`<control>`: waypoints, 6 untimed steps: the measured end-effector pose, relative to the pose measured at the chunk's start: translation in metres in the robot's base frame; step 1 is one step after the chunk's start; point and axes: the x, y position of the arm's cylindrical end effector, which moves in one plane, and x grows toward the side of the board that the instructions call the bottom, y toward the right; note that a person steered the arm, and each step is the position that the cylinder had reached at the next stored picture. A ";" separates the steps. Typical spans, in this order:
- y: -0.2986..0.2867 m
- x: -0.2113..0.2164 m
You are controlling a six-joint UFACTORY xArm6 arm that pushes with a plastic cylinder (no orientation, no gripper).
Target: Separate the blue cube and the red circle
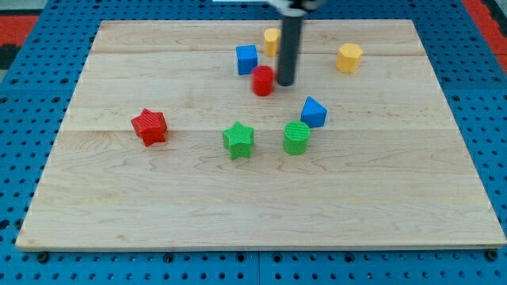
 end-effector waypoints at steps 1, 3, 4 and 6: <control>-0.072 0.043; -0.034 -0.004; -0.102 -0.007; -0.071 -0.063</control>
